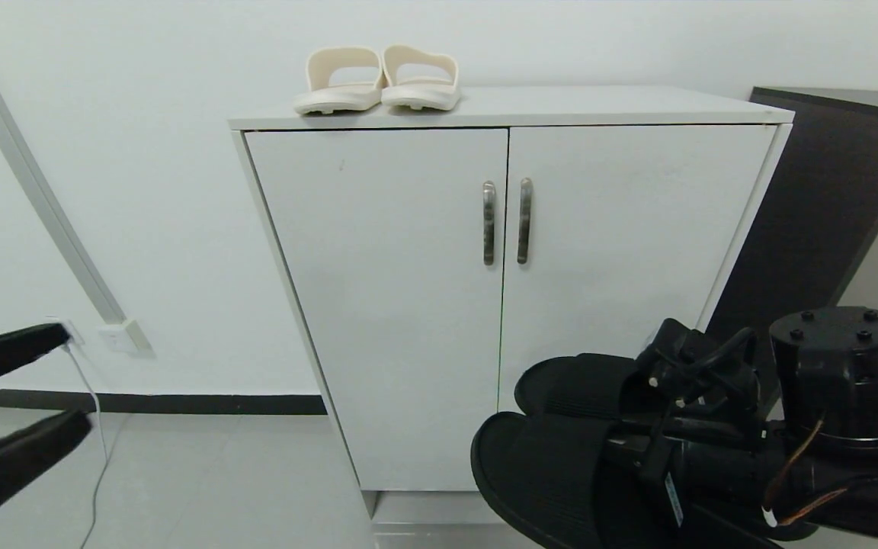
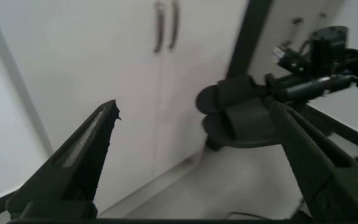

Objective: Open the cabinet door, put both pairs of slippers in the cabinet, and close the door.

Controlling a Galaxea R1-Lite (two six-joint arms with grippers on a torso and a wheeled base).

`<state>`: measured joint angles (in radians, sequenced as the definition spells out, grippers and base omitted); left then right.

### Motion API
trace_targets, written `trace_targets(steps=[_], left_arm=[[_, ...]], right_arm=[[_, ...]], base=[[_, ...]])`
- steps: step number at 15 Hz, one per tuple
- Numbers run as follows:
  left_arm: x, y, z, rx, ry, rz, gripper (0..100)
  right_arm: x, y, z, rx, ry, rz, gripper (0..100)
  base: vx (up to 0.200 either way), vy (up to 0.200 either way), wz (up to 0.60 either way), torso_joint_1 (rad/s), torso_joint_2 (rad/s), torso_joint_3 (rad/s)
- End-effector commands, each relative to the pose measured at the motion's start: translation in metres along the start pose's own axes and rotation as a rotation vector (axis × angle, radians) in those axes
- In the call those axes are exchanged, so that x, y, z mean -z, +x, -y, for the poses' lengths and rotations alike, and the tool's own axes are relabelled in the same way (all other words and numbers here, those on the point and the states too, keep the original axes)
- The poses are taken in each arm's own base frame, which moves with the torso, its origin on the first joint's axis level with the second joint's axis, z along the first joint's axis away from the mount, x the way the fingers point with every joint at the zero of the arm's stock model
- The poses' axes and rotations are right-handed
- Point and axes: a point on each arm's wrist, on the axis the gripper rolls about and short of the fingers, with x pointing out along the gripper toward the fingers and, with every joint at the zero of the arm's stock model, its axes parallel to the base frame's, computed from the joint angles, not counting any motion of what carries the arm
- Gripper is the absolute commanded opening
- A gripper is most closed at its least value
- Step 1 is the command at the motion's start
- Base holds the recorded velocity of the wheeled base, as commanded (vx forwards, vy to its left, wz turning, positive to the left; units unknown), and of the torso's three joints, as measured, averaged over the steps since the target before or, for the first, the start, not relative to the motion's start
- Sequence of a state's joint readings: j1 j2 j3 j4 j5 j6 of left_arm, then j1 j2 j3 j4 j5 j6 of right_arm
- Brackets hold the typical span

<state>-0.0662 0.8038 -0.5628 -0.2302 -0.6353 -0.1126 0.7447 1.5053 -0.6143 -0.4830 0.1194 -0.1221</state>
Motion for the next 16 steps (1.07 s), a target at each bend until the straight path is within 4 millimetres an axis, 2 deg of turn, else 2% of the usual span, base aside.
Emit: trace_targets(steps=[1,3,4,5,8,10,11,14,15,16], left_arm=[[-0.001,0.056,-0.016,0.154,-0.05,-0.095,100],[-0.007,0.085,-0.012,0.251,-0.065,-0.117,100],[-0.008,0.091,-0.01,0.271,-0.075,-0.126,100],[-0.01,0.11,-0.002,0.293,-0.093,-0.147,100],[-0.017,0.139,0.005,0.28,-0.088,-0.15,100],[-0.019,0.17,0.012,0.324,-0.082,-0.143,100],[-0.021,0.177,0.013,0.334,-0.081,-0.129,100],[-0.029,0.219,0.017,0.371,-0.16,-0.099,100],[-0.029,0.226,0.017,0.373,-0.168,-0.096,100],[-0.027,0.246,0.019,0.394,-0.177,-0.086,100]], right_arm=[[0.001,0.001,0.0,-0.001,-0.001,-0.003,0],[0.0,0.001,0.0,-0.001,-0.002,-0.003,0],[0.0,0.001,0.0,-0.001,-0.002,-0.001,0],[0.001,0.0,0.0,-0.003,-0.002,-0.004,0],[0.002,0.0,0.0,-0.003,-0.002,-0.006,0],[0.003,0.0,-0.001,-0.004,0.001,-0.012,0],[0.003,0.0,-0.001,-0.004,0.001,-0.012,0],[0.004,0.001,-0.001,-0.004,0.004,-0.015,0],[0.004,0.001,-0.001,-0.005,0.004,-0.016,0],[0.006,0.004,-0.001,-0.008,0.006,-0.028,0]], base=[[0.0,0.0,0.0,0.0,0.0,0.0],[0.0,0.0,0.0,0.0,0.0,0.0],[0.0,0.0,0.0,0.0,0.0,0.0],[0.0,0.0,0.0,0.0,0.0,0.0],[0.0,0.0,0.0,0.0,0.0,0.0],[0.0,0.0,0.0,0.0,0.0,0.0],[0.0,0.0,0.0,0.0,0.0,0.0],[0.0,0.0,0.0,0.0,0.0,0.0],[0.0,0.0,0.0,0.0,0.0,0.0],[0.0,0.0,0.0,0.0,0.0,0.0]])
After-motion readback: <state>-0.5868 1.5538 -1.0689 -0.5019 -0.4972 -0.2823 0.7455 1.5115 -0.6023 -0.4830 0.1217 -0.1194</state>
